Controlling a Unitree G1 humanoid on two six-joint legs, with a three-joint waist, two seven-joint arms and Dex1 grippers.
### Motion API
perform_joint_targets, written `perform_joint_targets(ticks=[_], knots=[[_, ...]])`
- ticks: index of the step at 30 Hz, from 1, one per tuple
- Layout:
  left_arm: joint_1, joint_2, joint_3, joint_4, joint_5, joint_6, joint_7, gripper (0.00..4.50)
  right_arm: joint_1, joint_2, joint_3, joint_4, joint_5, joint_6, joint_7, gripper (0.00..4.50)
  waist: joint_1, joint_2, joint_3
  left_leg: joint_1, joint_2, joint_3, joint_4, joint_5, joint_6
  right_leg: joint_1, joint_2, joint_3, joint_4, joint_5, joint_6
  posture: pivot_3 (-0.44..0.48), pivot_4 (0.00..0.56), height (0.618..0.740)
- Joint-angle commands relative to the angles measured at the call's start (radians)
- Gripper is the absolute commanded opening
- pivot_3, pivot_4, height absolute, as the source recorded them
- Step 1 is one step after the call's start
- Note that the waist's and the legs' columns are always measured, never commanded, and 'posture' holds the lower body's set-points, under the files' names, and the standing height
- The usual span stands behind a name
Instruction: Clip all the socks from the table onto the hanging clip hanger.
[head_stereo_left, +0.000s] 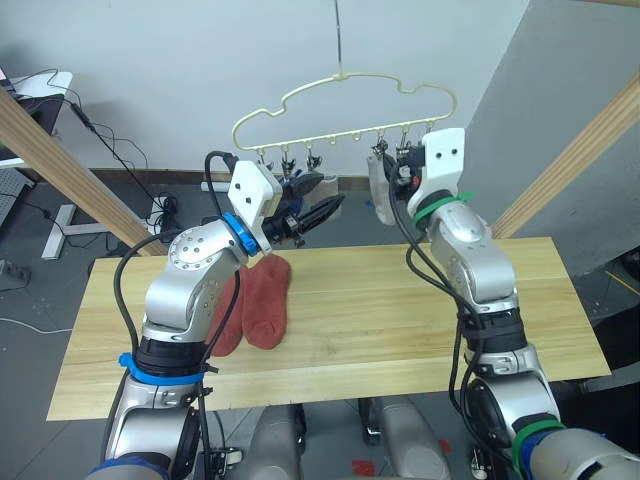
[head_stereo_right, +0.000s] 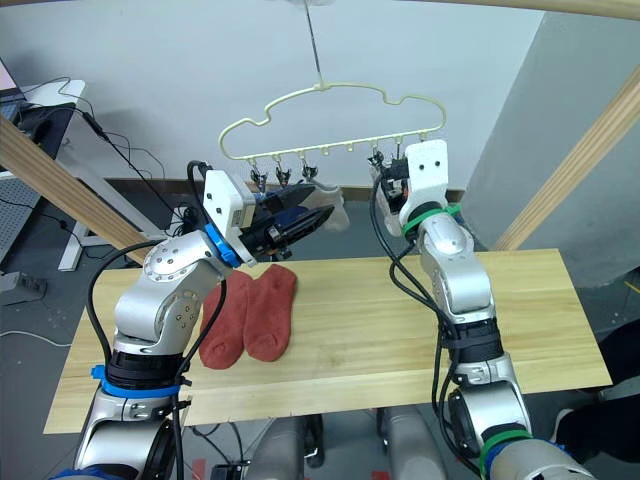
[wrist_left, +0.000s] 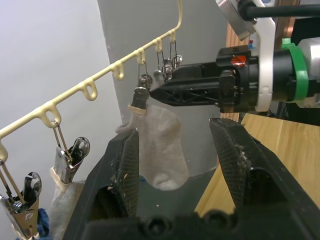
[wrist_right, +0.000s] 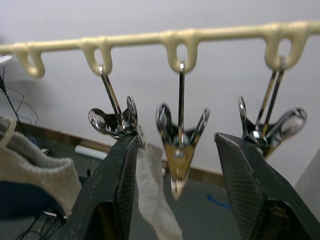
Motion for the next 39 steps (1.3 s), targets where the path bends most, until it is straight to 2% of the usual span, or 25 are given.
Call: perform_joint_targets(ticks=[1, 11, 19, 39], knots=[[-0.01, -0.001, 0.006, -0.028, -0.002, -0.011, 0.001, 2.52, -0.03, -0.003, -0.023, 0.007, -0.015, -0.049, -0.019, 2.53, 0.0, 0.0, 0.0, 0.0, 0.0, 0.0, 0.0, 0.0, 0.0, 0.0, 0.0, 0.0, 0.0, 0.0, 0.0, -0.127, 0.281, 0.74], [-0.016, -0.011, -0.001, -0.023, 0.001, -0.013, 0.001, 2.52, -0.015, -0.004, -0.037, -0.013, -0.021, -0.043, -0.033, 2.53, 0.0, 0.0, 0.0, 0.0, 0.0, 0.0, 0.0, 0.0, 0.0, 0.0, 0.0, 0.0, 0.0, 0.0, 0.0, -0.136, 0.286, 0.74], [-0.022, -0.016, -0.001, -0.021, 0.003, -0.011, -0.001, 2.52, -0.034, 0.059, -0.099, -0.046, 0.051, 0.036, -0.076, 2.53, -0.001, 0.0, 0.0, 0.0, 0.0, 0.0, 0.0, 0.0, 0.0, 0.0, 0.0, 0.0, 0.0, 0.0, 0.0, -0.136, 0.287, 0.74], [-0.014, -0.019, -0.004, -0.024, 0.006, -0.01, 0.002, 2.52, -0.062, 0.096, -0.089, -0.079, 0.077, 0.079, -0.07, 2.53, 0.0, 0.0, 0.0, 0.0, 0.0, 0.0, 0.0, 0.0, 0.0, 0.0, 0.0, 0.0, 0.0, 0.0, 0.0, -0.133, 0.287, 0.74]])
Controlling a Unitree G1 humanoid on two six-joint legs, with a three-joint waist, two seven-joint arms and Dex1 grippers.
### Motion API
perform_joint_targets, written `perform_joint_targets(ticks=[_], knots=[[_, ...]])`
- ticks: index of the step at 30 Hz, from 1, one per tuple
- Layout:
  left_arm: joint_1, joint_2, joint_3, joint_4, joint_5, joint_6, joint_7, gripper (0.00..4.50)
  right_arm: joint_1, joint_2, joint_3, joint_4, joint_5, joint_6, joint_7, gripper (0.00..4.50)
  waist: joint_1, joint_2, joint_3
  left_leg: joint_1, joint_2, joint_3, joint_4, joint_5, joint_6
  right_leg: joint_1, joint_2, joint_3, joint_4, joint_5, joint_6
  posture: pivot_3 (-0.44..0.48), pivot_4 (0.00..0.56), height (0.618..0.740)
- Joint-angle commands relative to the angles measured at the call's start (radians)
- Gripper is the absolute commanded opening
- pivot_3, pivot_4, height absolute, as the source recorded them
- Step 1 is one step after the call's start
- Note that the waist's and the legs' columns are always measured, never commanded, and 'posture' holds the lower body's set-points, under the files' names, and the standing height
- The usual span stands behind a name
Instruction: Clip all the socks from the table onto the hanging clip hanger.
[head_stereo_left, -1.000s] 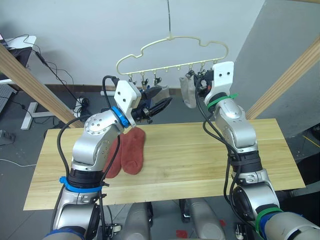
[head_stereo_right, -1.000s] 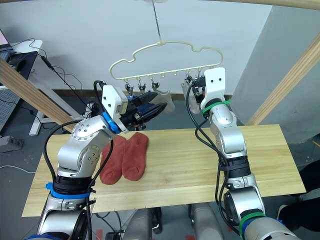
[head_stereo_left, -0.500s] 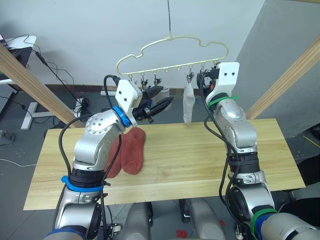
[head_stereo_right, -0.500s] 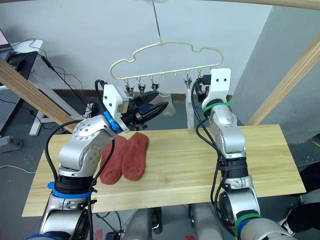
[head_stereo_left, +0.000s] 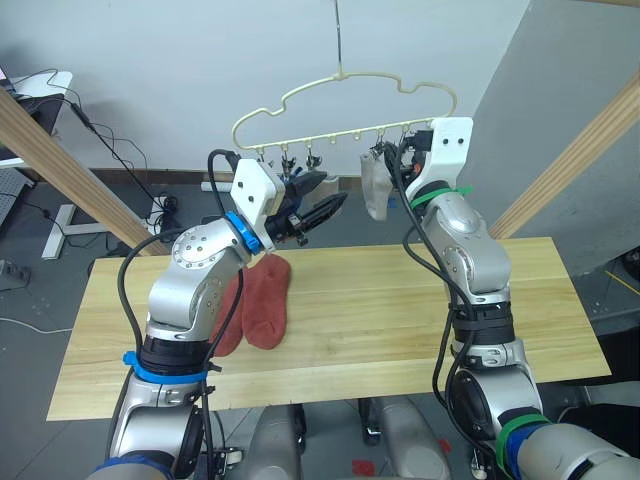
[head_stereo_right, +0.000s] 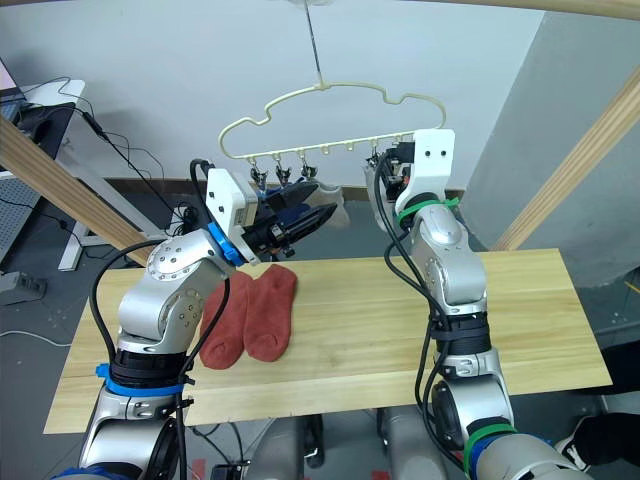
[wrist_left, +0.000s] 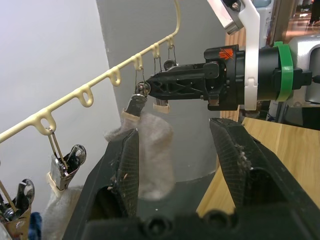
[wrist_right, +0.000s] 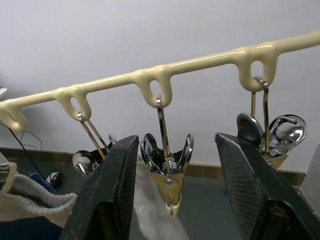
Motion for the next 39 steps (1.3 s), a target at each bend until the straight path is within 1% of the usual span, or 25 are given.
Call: perform_joint_targets(ticks=[1, 2, 5, 9, 12, 17, 19, 21, 24, 26, 29, 35, 37, 39], knots=[[-0.005, -0.002, -0.003, -0.024, 0.002, -0.01, 0.001, 2.52, -0.024, 0.005, -0.005, -0.054, 0.017, -0.008, 0.0, 2.53, 0.0, 0.0, 0.0, 0.0, 0.0, 0.0, 0.0, 0.0, 0.0, 0.0, 0.0, 0.0, 0.0, 0.0, 0.0, -0.133, 0.287, 0.74], [-0.005, -0.003, -0.004, -0.023, 0.003, -0.01, 0.001, 2.52, -0.024, 0.005, -0.006, -0.054, 0.018, -0.009, 0.0, 2.53, 0.0, 0.0, 0.0, 0.0, 0.0, 0.0, 0.0, 0.0, 0.0, 0.0, 0.0, 0.0, 0.0, 0.0, 0.0, -0.136, 0.287, 0.74], [-0.004, -0.004, -0.006, -0.023, 0.004, -0.012, 0.002, 2.52, -0.025, 0.006, -0.006, -0.056, 0.021, -0.01, 0.002, 1.95, 0.0, 0.0, 0.0, 0.0, 0.0, 0.0, 0.0, 0.0, 0.0, 0.0, 0.0, 0.0, 0.0, 0.0, 0.0, -0.136, 0.287, 0.74], [0.004, -0.004, -0.007, -0.025, 0.009, -0.015, 0.001, 2.52, -0.025, 0.004, -0.003, -0.059, 0.024, -0.015, 0.007, 0.59, 0.0, 0.0, 0.0, 0.0, 0.0, 0.0, 0.0, 0.0, 0.0, 0.0, 0.0, 0.0, 0.0, 0.0, 0.0, -0.136, 0.287, 0.74], [0.015, 0.0, -0.009, -0.026, 0.018, -0.02, -0.001, 2.52, -0.027, -0.002, 0.002, -0.058, 0.023, -0.021, 0.014, 0.11, 0.0, 0.0, 0.0, 0.0, 0.0, 0.0, 0.0, 0.0, 0.0, 0.0, 0.0, 0.0, 0.0, 0.0, 0.0, -0.138, 0.286, 0.74], [0.038, 0.006, -0.012, -0.038, 0.038, -0.03, 0.003, 2.52, -0.023, -0.007, 0.006, -0.063, 0.018, -0.028, 0.023, 0.09, 0.0, 0.0, 0.0, 0.0, 0.0, 0.0, 0.0, 0.0, 0.0, 0.0, 0.0, 0.0, 0.0, 0.0, 0.0, -0.138, 0.286, 0.74], [0.062, 0.012, -0.014, -0.045, 0.066, -0.031, 0.024, 2.52, -0.023, -0.009, 0.007, -0.062, 0.014, -0.035, 0.027, 0.09, -0.001, 0.0, 0.0, 0.0, 0.0, 0.0, 0.0, 0.0, 0.0, 0.0, 0.0, 0.0, 0.0, 0.0, 0.0, -0.139, 0.288, 0.74], [0.121, 0.014, -0.007, -0.056, 0.111, -0.029, 0.079, 2.52, -0.019, -0.013, 0.01, -0.064, 0.009, -0.04, 0.032, 0.09, -0.002, 0.0, 0.0, 0.0, 0.0, 0.0, 0.0, 0.0, 0.0, 0.0, 0.0, 0.0, 0.0, 0.0, 0.0, -0.139, 0.288, 0.74], [0.21, 0.004, 0.012, -0.061, 0.177, 0.0, 0.189, 3.04, -0.014, -0.021, 0.013, -0.068, 0.007, -0.044, 0.039, 0.09, -0.003, 0.0, 0.0, 0.0, 0.0, 0.0, 0.0, 0.0, 0.0, 0.0, 0.0, 0.0, 0.0, 0.0, 0.0, -0.139, 0.29, 0.74], [0.254, -0.001, 0.013, -0.059, 0.201, 0.035, 0.236, 3.62, -0.011, -0.026, 0.014, -0.07, 0.009, -0.044, 0.044, 0.09, -0.002, 0.0, 0.0, 0.0, 0.0, 0.0, 0.0, -0.001, 0.001, 0.0, 0.0, 0.0, 0.0, 0.0, 0.0, -0.136, 0.292, 0.74], [0.316, -0.03, 0.016, 0.017, 0.264, 0.059, 0.345, 4.47, -0.009, -0.035, 0.019, -0.071, 0.011, -0.038, 0.057, 0.09, -0.001, 0.0, 0.0, 0.0, 0.0, 0.0, 0.0, -0.002, 0.004, 0.0, 0.0, 0.0, 0.0, 0.0, 0.0, -0.135, 0.295, 0.74], [0.297, -0.107, 0.072, 0.215, 0.269, 0.097, 0.468, 4.5, -0.005, -0.044, 0.031, -0.075, 0.015, -0.023, 0.074, 0.09, 0.0, 0.0, 0.0, 0.0, 0.0, -0.001, 0.0, -0.002, 0.004, 0.0, -0.001, -0.001, 0.001, 0.0, 0.0, -0.143, 0.297, 0.74], [0.283, -0.114, 0.078, 0.268, 0.277, 0.089, 0.485, 4.5, -0.005, -0.046, 0.033, -0.078, 0.014, -0.017, 0.077, 0.09, -0.001, 0.0, 0.0, 0.0, 0.0, 0.0, 0.0, -0.002, 0.004, 0.0, -0.001, -0.001, 0.001, 0.0, 0.0, -0.158, 0.297, 0.74], [0.27, -0.113, 0.06, 0.316, 0.288, 0.082, 0.474, 4.5, -0.001, -0.049, 0.033, -0.084, 0.014, -0.01, 0.078, 0.09, -0.001, 0.0, 0.0, 0.0, 0.0, 0.0, 0.0, -0.002, 0.004, 0.0, -0.001, -0.001, 0.001, 0.0, 0.0, -0.158, 0.297, 0.74]])
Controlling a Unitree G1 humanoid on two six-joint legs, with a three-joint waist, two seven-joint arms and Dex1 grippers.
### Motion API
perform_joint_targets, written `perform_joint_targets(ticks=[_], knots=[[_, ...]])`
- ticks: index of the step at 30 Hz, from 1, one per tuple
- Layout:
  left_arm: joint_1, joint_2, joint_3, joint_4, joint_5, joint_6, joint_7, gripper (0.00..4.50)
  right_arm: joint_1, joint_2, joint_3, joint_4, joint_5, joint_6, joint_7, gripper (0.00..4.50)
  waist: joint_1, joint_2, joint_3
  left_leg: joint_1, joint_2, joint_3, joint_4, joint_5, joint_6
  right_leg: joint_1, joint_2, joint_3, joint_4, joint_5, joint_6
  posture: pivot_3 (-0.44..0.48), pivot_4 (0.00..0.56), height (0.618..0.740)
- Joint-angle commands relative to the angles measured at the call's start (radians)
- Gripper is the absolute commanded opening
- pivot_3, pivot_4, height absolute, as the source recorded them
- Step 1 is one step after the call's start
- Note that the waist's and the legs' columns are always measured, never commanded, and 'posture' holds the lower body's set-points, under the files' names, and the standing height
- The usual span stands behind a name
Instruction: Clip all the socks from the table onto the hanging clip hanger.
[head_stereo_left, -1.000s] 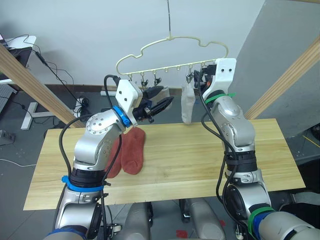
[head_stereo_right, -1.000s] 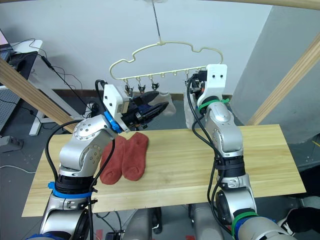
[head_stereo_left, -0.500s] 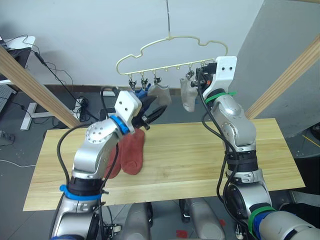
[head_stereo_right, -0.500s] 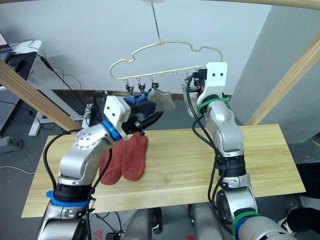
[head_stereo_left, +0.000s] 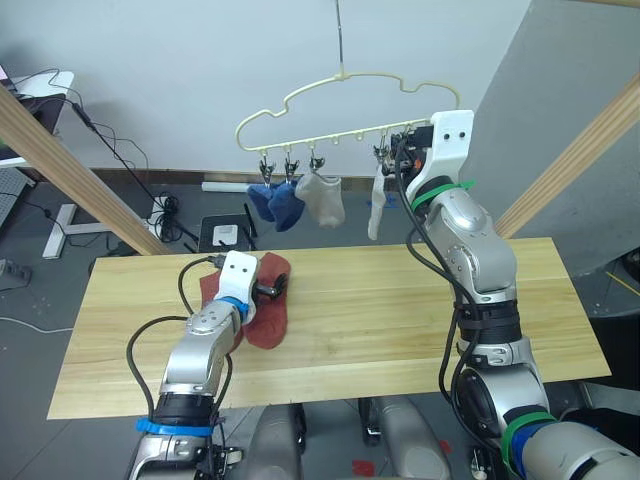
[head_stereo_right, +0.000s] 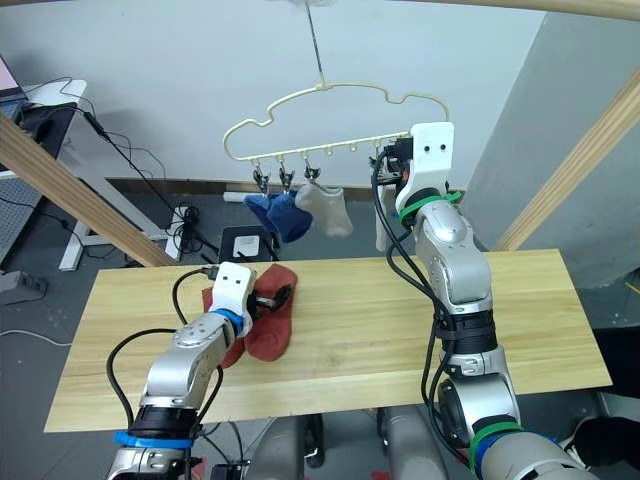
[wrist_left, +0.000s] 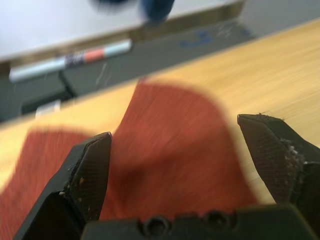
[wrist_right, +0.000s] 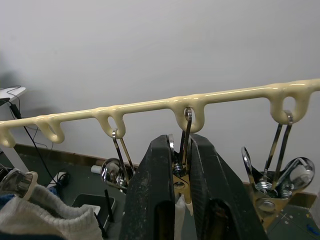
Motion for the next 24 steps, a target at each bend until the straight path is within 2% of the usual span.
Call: perform_joint_targets(ticks=[1, 7, 8, 10, 22, 23, 24], knots=[[-0.02, -0.001, -0.014, 0.052, 0.02, -0.021, -0.011, 4.5, 0.001, -0.009, 0.005, -0.062, 0.006, 0.005, 0.01, 0.09, 0.0, 0.0, 0.0, 0.0, 0.0, 0.0, 0.0, 0.0, 0.0, 0.0, 0.0, 0.0, 0.0, 0.0, 0.0, -0.158, 0.297, 0.74], [-0.03, 0.019, -0.051, 0.105, 0.05, -0.049, -0.056, 4.5, 0.005, -0.008, 0.007, -0.071, 0.008, 0.015, 0.007, 0.09, 0.0, 0.0, 0.0, 0.0, 0.0, 0.0, 0.0, 0.0, 0.0, 0.0, 0.0, 0.0, 0.0, 0.0, 0.0, -0.17, 0.296, 0.74], [-0.029, 0.025, -0.055, 0.107, 0.057, -0.052, -0.063, 4.11, 0.005, -0.007, 0.006, -0.072, 0.008, 0.015, 0.007, 0.09, 0.0, 0.0, 0.0, 0.0, 0.0, 0.0, 0.0, 0.0, 0.0, 0.0, 0.0, 0.0, 0.0, 0.0, 0.0, -0.17, 0.296, 0.74], [-0.023, 0.038, -0.063, 0.112, 0.071, -0.058, -0.075, 3.65, 0.006, -0.005, 0.007, -0.072, 0.009, 0.014, 0.006, 0.09, 0.0, 0.0, 0.0, 0.0, 0.0, 0.0, 0.0, 0.0, 0.0, 0.0, 0.0, 0.0, 0.0, 0.0, 0.0, -0.165, 0.292, 0.74], [-0.008, 0.074, -0.086, 0.134, 0.124, -0.139, -0.109, 0.24, 0.008, 0.002, 0.007, -0.071, 0.007, 0.008, -0.001, 0.09, 0.0, 0.0, 0.0, 0.0, 0.0, 0.0, 0.0, 0.0, 0.0, 0.0, -0.001, 0.0, 0.0, 0.0, 0.0, -0.166, 0.296, 0.74], [-0.008, 0.077, -0.089, 0.136, 0.129, -0.159, -0.115, 0.01, 0.008, 0.002, 0.007, -0.071, 0.006, 0.008, -0.003, 0.09, -0.001, 0.0, 0.0, 0.0, 0.0, 0.0, 0.0, 0.0, 0.0, 0.0, -0.001, 0.0, 0.0, 0.0, 0.0, -0.166, 0.296, 0.74], [-0.007, 0.082, -0.095, 0.134, 0.135, -0.186, -0.126, 0.0, 0.009, 0.001, 0.007, -0.072, 0.006, 0.008, -0.003, 0.09, 0.0, 0.0, 0.0, 0.0, 0.0, 0.0, 0.0, 0.0, 0.0, 0.0, -0.001, 0.0, 0.0, 0.0, 0.0, -0.166, 0.296, 0.74]])
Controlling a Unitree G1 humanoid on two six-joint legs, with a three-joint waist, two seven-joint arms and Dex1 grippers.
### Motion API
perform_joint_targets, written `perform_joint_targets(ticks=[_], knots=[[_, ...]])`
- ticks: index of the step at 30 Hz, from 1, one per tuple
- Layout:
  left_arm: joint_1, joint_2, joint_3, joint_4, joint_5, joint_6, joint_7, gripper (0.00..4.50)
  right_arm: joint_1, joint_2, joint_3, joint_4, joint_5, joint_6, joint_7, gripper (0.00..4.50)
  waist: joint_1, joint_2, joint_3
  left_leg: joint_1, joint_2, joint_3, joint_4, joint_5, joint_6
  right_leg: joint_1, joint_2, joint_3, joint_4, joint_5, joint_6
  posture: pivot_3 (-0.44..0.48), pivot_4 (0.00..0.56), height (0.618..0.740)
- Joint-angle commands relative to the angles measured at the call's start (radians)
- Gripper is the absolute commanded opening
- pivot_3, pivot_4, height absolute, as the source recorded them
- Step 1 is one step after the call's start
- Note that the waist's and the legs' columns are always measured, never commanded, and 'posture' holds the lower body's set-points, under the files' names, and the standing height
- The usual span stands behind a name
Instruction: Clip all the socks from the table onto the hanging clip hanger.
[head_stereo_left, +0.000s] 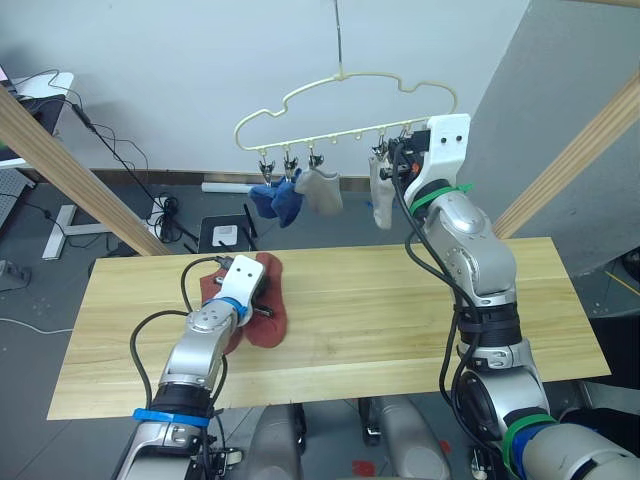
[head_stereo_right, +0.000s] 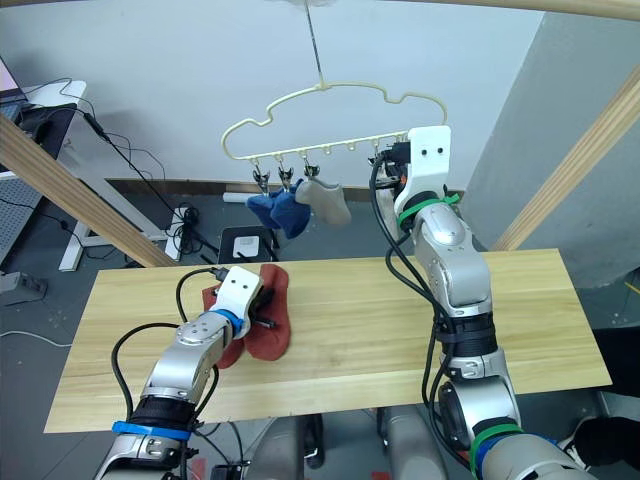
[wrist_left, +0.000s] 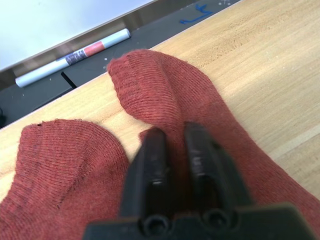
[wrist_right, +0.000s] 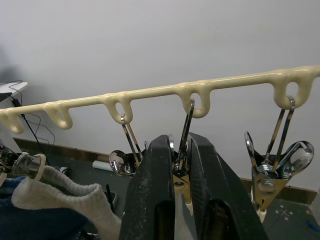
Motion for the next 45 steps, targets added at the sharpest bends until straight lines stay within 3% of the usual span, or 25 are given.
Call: perform_joint_targets(ticks=[1, 4, 8, 11, 17, 24, 33, 45], knots=[[0.023, 0.013, -0.032, 0.005, 0.026, -0.075, -0.034, 0.0, -0.003, 0.0, -0.004, -0.06, 0.005, -0.009, -0.002, 0.09, 0.0, 0.0, 0.0, 0.0, 0.0, 0.0, 0.0, 0.0, 0.0, 0.0, 0.0, 0.0, 0.0, 0.0, 0.0, -0.166, 0.296, 0.74], [0.016, 0.004, -0.063, -0.054, 0.006, -0.199, -0.112, 0.0, -0.003, -0.004, -0.009, -0.065, 0.006, -0.008, -0.005, 0.09, 0.0, 0.0, 0.0, 0.0, 0.0, 0.0, 0.0, 0.0, 0.0, 0.0, 0.0, 0.0, 0.0, 0.0, 0.0, -0.166, 0.296, 0.74], [-0.012, -0.014, -0.16, -0.2, -0.052, -0.343, -0.307, 0.0, -0.008, -0.006, -0.015, -0.079, 0.011, 0.003, -0.008, 0.09, 0.005, 0.0, 0.0, -0.001, 0.0, 0.0, 0.0, 0.0, 0.0, 0.0, -0.001, 0.0, -0.001, 0.0, 0.0, -0.166, 0.296, 0.74], [-0.061, -0.039, -0.219, -0.235, -0.043, -0.399, -0.359, 0.0, -0.013, -0.002, -0.018, -0.09, 0.014, 0.013, -0.012, 0.09, 0.002, 0.0, 0.0, -0.001, -0.001, 0.001, 0.0, 0.0, 0.0, 0.0, -0.001, 0.0, -0.001, 0.0, 0.0, -0.166, 0.296, 0.74], [-0.191, -0.149, -0.262, -0.128, 0.006, -0.466, -0.321, 0.0, -0.017, 0.001, -0.022, -0.102, 0.017, 0.028, -0.012, 0.09, -0.006, 0.0, 0.0, -0.001, 0.0, 0.0, 0.0, 0.0, 0.0, 0.0, 0.001, 0.0, -0.001, 0.0, 0.0, -0.188, 0.296, 0.74], [-0.343, -0.25, -0.232, 0.122, 0.068, -0.558, -0.188, 0.0, -0.02, 0.003, -0.025, -0.114, 0.02, 0.045, -0.01, 0.09, -0.005, 0.0, 0.0, -0.001, 0.0, 0.0, 0.0, 0.0, 0.001, 0.0, 0.001, 0.0, -0.001, 0.0, 0.0, -0.205, 0.295, 0.74], [-0.436, -0.261, -0.206, 0.277, 0.073, -0.651, -0.155, 0.0, -0.013, -0.007, -0.025, -0.13, 0.029, 0.068, -0.004, 0.09, -0.006, 0.0, 0.0, -0.001, 0.0, 0.0, 0.0, 0.0, 0.001, 0.0, 0.001, 0.0, -0.002, 0.0, 0.0, -0.214, 0.297, 0.74], [-0.472, -0.275, -0.182, 0.326, 0.064, -0.646, -0.149, 0.0, -0.007, -0.012, -0.022, -0.142, 0.04, 0.095, 0.006, 0.09, -0.005, 0.0, 0.0, -0.001, 0.0, 0.0, 0.0, 0.0, 0.001, 0.0, 0.001, 0.0, -0.002, 0.0, 0.0, -0.214, 0.297, 0.74]])
